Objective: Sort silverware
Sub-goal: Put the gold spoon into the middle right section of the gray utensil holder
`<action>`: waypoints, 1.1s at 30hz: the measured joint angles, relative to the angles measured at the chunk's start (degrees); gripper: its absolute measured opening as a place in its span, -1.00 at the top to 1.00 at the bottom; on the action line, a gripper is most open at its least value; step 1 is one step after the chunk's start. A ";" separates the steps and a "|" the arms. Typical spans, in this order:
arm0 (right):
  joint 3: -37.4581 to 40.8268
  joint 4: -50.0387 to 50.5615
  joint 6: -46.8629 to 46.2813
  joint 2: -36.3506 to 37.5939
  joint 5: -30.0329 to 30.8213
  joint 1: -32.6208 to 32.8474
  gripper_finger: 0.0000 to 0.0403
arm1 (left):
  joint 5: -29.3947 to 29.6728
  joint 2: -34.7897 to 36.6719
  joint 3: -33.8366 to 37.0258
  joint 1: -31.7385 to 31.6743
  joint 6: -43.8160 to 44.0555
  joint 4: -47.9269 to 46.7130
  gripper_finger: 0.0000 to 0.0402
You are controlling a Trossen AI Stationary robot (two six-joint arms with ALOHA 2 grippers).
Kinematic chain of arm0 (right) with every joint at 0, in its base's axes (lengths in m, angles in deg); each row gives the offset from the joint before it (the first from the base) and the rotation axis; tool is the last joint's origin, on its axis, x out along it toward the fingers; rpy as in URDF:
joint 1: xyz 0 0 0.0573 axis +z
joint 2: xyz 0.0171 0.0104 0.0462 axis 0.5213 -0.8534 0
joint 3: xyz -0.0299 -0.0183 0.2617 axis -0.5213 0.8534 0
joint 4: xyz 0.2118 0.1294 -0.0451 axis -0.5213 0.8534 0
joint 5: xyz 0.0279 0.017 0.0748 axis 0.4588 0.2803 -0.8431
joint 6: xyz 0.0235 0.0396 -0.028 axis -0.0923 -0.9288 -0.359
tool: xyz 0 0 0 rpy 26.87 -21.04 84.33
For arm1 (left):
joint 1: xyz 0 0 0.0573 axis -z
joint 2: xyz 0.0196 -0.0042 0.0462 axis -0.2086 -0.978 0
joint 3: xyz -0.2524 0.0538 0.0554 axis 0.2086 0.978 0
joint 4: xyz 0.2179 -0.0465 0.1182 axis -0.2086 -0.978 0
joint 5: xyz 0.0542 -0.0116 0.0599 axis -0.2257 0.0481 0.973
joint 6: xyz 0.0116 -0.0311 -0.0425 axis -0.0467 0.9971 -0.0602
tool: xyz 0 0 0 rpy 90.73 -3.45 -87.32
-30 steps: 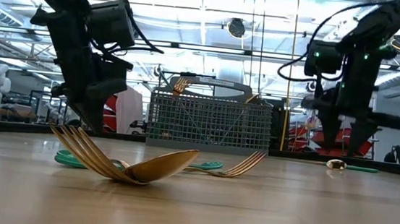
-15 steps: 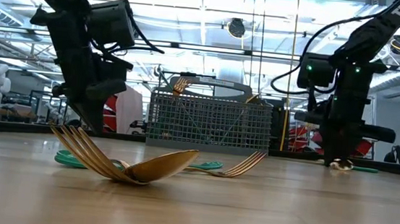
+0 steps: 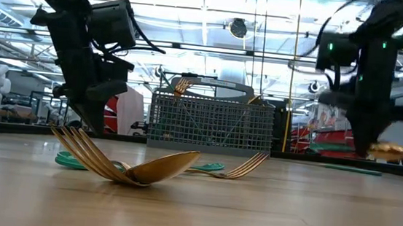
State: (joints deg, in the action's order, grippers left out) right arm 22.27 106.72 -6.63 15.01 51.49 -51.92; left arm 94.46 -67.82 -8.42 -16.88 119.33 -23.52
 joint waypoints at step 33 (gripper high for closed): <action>-60.05 25.68 87.75 -39.55 63.84 4.66 1.00 | 0.26 0.00 0.00 0.00 0.04 0.11 0.96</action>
State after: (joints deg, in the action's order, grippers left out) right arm -37.78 132.41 81.12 -24.54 115.34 -47.26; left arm 94.72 -67.82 -8.42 -16.88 119.38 -23.41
